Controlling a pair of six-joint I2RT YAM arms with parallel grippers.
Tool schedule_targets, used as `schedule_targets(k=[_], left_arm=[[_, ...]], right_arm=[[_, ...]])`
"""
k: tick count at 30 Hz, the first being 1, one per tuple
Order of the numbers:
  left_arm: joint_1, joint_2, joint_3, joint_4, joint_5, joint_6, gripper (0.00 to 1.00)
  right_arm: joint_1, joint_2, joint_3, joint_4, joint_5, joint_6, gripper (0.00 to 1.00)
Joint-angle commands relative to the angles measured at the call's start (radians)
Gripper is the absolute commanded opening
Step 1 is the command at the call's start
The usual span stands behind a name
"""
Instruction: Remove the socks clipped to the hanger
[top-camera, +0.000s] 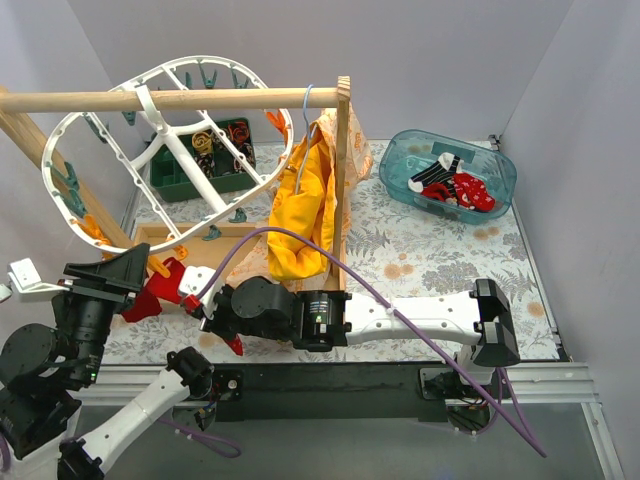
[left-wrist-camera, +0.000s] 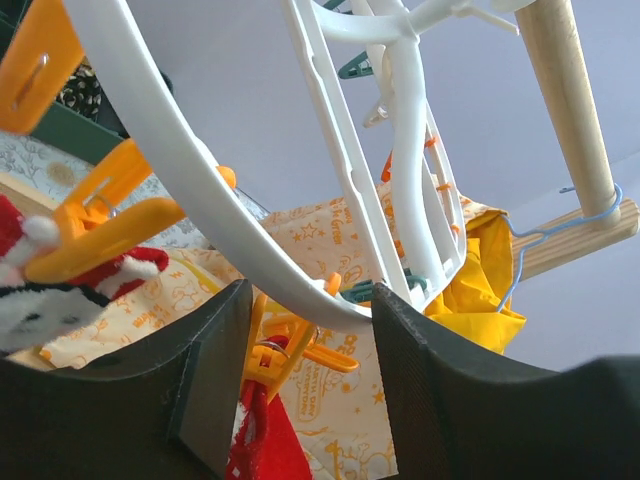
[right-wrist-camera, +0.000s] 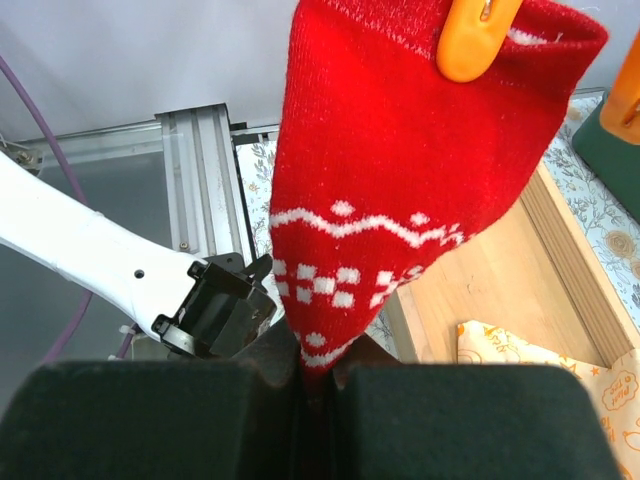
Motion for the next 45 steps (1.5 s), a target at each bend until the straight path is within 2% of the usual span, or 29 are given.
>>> schedule_targets(k=[1, 9, 16, 21, 32, 39, 40, 45], left_arm=[[-0.003, 0.025, -0.007, 0.035, -0.025, 0.048, 0.47], [-0.003, -0.018, -0.008, -0.026, 0.050, 0.053, 0.45], [-0.003, -0.117, -0.046, -0.015, 0.127, 0.070, 0.49], [-0.003, -0.111, -0.046, -0.049, 0.128, 0.051, 0.50], [-0.003, -0.035, -0.060, 0.005, 0.131, 0.080, 0.54], [-0.003, -0.018, -0.062, 0.005, 0.099, 0.073, 0.38], [-0.003, -0.016, -0.065, 0.003, 0.096, 0.071, 0.29], [-0.003, -0.012, -0.063, -0.003, 0.091, 0.074, 0.08]], right_arm=[[0.002, -0.058, -0.007, 0.058, -0.001, 0.006, 0.03], [0.002, -0.069, -0.021, 0.063, 0.002, 0.006, 0.02], [0.002, -0.083, -0.038, 0.070, -0.003, 0.012, 0.02], [0.002, -0.086, -0.044, 0.073, -0.009, 0.014, 0.01], [0.002, -0.090, -0.047, 0.076, -0.024, 0.049, 0.01], [0.002, -0.106, -0.072, 0.076, -0.020, 0.052, 0.01], [0.002, -0.110, -0.081, 0.076, -0.018, 0.052, 0.01], [0.002, -0.133, -0.110, 0.075, 0.010, 0.032, 0.01]])
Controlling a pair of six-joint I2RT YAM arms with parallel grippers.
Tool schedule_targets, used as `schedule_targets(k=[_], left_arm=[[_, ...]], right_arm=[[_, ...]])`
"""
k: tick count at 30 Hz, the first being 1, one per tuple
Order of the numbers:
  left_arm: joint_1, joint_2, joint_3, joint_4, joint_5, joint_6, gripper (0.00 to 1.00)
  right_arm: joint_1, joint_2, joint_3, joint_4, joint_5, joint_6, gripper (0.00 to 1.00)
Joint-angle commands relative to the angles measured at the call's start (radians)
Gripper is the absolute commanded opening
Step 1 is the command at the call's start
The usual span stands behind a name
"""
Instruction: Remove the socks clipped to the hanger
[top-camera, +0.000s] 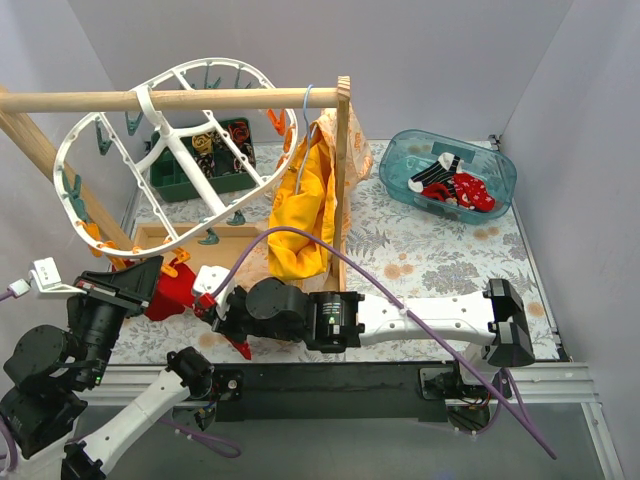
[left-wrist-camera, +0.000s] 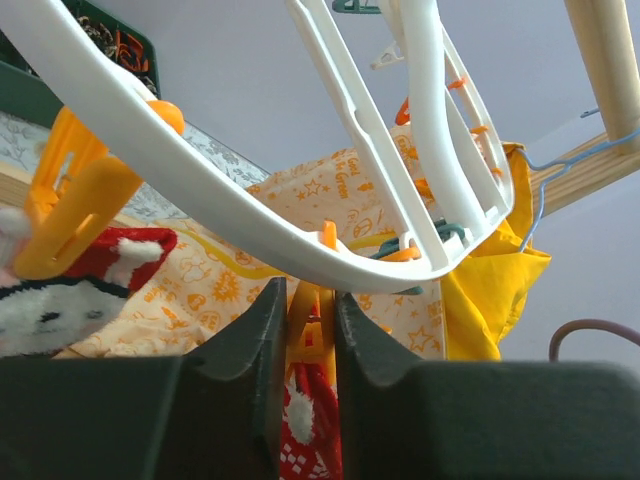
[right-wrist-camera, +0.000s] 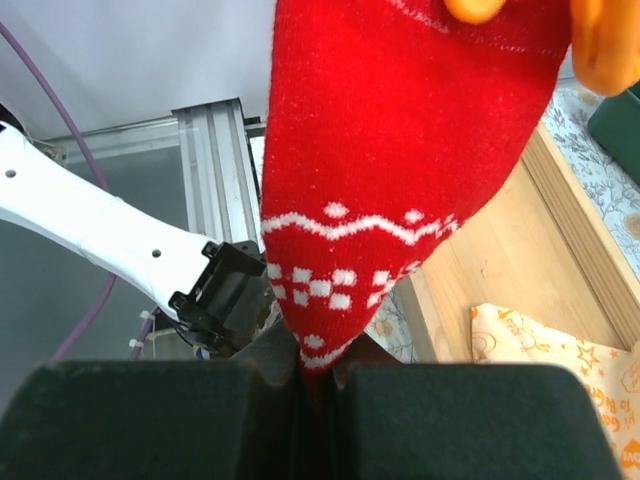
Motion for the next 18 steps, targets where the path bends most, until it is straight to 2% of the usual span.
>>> schedule_targets(k=[1, 2, 8, 13, 18], left_arm=[[-0.003, 0.032, 0.000, -0.004, -0.021, 0.009, 0.05], [-0.003, 0.035, 0.002, -0.004, -0.020, 0.009, 0.01], [-0.003, 0.039, 0.011, -0.023, -0.018, 0.009, 0.00], [-0.003, 0.033, 0.005, -0.029, -0.012, 0.009, 0.00], [-0.003, 0.028, 0.002, -0.032, -0.010, 0.011, 0.00]], right_arm=[[0.002, -0.071, -0.025, 0.044, 0.054, -0.018, 0.01], [0.002, -0.075, -0.034, 0.043, 0.065, -0.020, 0.01], [0.002, -0.123, -0.056, 0.032, 0.125, -0.086, 0.01], [0.002, -0.184, -0.039, 0.041, 0.048, -0.174, 0.01], [0.002, -0.241, -0.011, 0.043, 0.039, -0.314, 0.01]])
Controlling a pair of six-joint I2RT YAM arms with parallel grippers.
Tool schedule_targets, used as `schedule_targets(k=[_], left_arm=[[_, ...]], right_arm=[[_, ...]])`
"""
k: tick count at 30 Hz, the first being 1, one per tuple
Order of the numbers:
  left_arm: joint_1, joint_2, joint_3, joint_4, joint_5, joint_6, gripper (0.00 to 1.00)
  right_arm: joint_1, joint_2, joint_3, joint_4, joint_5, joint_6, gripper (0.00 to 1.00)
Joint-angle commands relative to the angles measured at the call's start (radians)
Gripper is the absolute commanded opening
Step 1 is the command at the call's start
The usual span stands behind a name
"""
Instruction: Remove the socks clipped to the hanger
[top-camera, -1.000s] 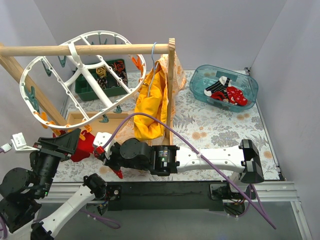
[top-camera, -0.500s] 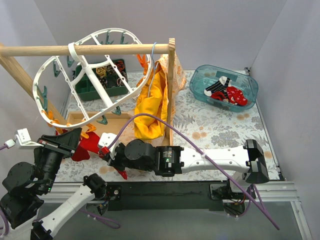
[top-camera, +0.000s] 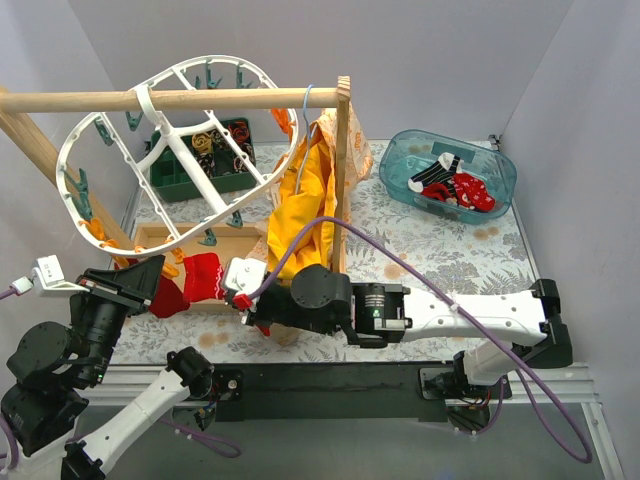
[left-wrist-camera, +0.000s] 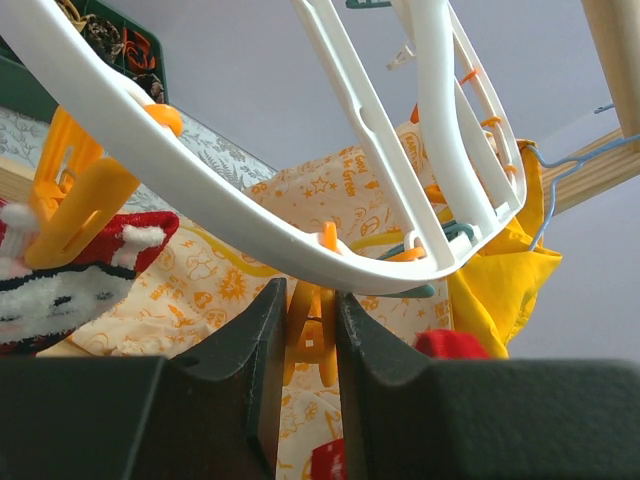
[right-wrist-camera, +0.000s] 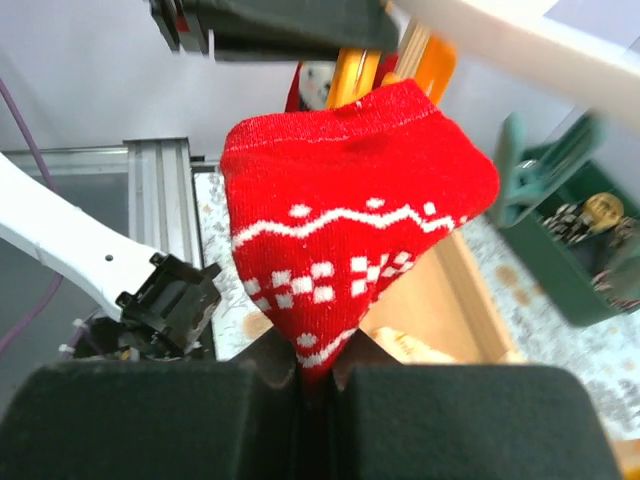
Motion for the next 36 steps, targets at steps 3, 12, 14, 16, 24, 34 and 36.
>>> schedule_targets(k=[3, 12, 14, 16, 24, 34, 36], left_arm=[[-0.003, 0.015, 0.003, -0.031, -0.005, 0.005, 0.00], [-0.003, 0.020, 0.000, -0.034, 0.013, -0.009, 0.00], [-0.003, 0.022, -0.005, -0.031, 0.015, -0.009, 0.00], [-0.003, 0.022, -0.012, -0.023, 0.021, -0.011, 0.00], [-0.003, 0.045, -0.006, -0.018, 0.041, -0.018, 0.00], [-0.003, 0.042, -0.018, -0.022, 0.070, -0.046, 0.00], [-0.003, 0.045, -0.017, -0.022, 0.079, -0.049, 0.00]], right_arm=[[0.002, -0.129, 0.052, 0.059, -0.001, -0.207, 0.01], [-0.006, -0.327, -0.104, 0.215, 0.401, -0.484, 0.01], [-0.034, -0.381, -0.187, 0.274, 0.433, -0.504, 0.01], [-0.101, -0.473, -0.243, 0.318, 0.427, -0.487, 0.01], [-0.468, -0.695, -0.525, 0.325, 0.478, -0.257, 0.01], [-0.941, -0.622, -0.625, 0.146, 0.374, 0.134, 0.01], [-1.062, -0.561, -0.581, 0.026, 0.226, 0.244, 0.01]])
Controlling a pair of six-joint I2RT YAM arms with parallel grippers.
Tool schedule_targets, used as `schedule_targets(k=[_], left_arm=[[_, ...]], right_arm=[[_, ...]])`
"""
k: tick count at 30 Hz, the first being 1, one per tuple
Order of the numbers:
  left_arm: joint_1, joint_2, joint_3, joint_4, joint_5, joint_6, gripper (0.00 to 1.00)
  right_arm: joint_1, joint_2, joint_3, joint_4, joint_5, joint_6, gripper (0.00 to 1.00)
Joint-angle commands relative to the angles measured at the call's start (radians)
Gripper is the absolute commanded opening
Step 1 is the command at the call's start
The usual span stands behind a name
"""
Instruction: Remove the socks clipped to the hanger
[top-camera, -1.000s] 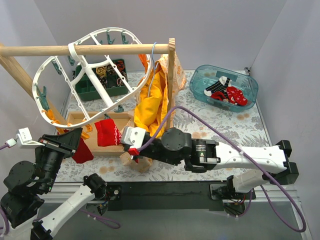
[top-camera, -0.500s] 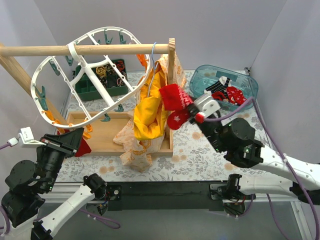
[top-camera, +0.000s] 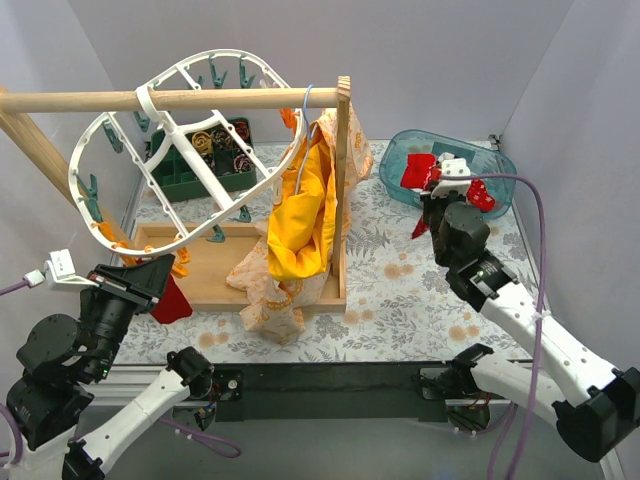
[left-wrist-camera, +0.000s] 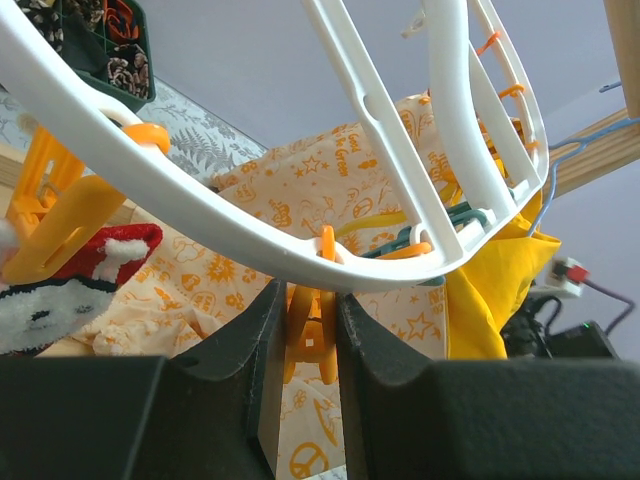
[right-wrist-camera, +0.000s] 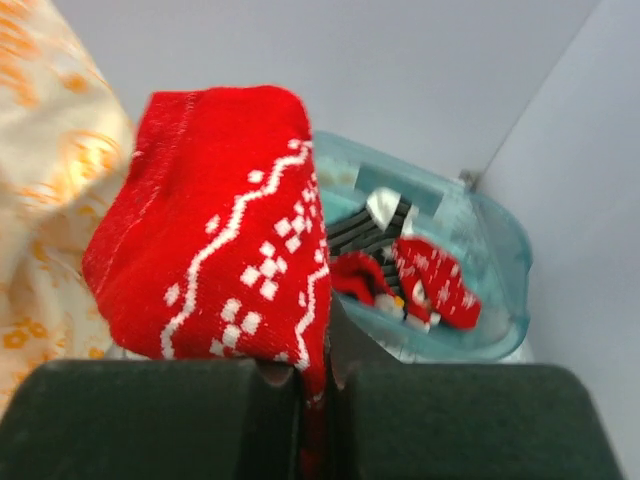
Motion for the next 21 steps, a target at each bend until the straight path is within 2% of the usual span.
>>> schedule_targets(k=[1, 5, 6, 9, 14, 19, 21], left_arm=[[-0.003, 0.027, -0.005, -0.020, 0.033, -0.019, 0.00], [-0.003, 0.033, -0.014, -0.005, 0.047, -0.023, 0.00], [-0.003, 0.036, -0.014, -0.003, 0.049, -0.022, 0.00], [-0.003, 0.045, -0.012, -0.002, 0.058, -0.020, 0.00], [-0.003, 0.056, -0.018, -0.003, 0.075, -0.037, 0.00], [-0.003, 0.054, -0.034, 0.011, 0.093, -0.078, 0.00], [-0.003, 0.057, -0.038, 0.021, 0.104, -0.079, 0.00]], right_arm=[[-0.201, 0.076, 0.096, -0.173, -0.238, 0.349, 0.01], [-0.361, 0.237, 0.216, -0.260, -0.479, 0.489, 0.01], [-0.431, 0.265, 0.241, -0.271, -0.600, 0.511, 0.01], [-0.545, 0.386, 0.331, -0.267, -0.758, 0.588, 0.01], [-0.656, 0.638, 0.517, -0.271, -0.857, 0.622, 0.01], [-0.777, 0.854, 0.710, -0.283, -1.016, 0.721, 0.02], [-0.800, 0.952, 0.773, -0.326, -1.033, 0.708, 0.13]])
